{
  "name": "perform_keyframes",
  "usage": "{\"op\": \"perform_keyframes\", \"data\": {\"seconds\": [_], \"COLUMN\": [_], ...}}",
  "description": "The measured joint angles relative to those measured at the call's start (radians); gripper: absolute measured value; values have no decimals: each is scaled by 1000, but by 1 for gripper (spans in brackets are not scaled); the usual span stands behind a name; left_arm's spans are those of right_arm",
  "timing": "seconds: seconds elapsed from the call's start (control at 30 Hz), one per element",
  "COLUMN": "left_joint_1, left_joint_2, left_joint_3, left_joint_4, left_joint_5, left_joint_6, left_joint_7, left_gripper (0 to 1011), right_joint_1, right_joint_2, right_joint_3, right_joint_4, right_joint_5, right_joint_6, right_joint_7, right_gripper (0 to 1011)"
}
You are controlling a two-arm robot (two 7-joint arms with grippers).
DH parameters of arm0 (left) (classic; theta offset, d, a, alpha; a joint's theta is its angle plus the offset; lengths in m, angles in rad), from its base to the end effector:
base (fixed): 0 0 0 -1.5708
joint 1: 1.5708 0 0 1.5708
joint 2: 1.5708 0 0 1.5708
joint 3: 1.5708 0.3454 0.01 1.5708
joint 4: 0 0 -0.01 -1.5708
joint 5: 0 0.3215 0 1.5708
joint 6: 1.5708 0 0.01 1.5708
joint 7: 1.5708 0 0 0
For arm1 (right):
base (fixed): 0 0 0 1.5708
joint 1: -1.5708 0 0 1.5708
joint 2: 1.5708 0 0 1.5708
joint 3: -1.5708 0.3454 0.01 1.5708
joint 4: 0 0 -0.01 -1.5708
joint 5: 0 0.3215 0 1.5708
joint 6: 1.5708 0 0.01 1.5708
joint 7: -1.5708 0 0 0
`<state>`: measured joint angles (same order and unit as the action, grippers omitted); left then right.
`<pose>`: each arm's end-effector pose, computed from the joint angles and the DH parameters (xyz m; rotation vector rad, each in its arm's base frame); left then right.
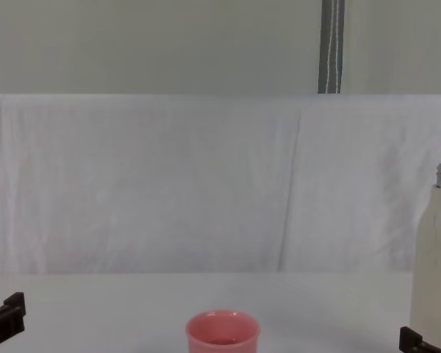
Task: Grasp the thermos with one hand and pour water into the cup lid.
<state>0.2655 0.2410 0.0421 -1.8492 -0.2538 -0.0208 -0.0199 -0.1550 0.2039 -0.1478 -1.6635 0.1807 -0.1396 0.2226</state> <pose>0.2515 0.0494 -0.3372 -0.0380 0.0140 1.4460 0.2826 -0.0166 -0.3749 0.0377 -0.0340 -1.1847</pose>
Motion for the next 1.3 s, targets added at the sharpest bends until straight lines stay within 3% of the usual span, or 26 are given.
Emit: {"op": "perform_keyframes", "data": {"seconds": [1.3], "left_joint_1": [0], "left_joint_2": [0], "left_joint_3": [0], "left_joint_4": [0], "left_joint_5": [0], "left_joint_6": [0], "left_joint_7": [0], "left_gripper": [1001], "right_joint_1": [15], "right_joint_2": [-4], "right_joint_3": [-11], "right_joint_4": [28], "right_joint_5": [-5], "right_joint_6": [-8], "right_joint_7": [0], "right_gripper": [1001]}}
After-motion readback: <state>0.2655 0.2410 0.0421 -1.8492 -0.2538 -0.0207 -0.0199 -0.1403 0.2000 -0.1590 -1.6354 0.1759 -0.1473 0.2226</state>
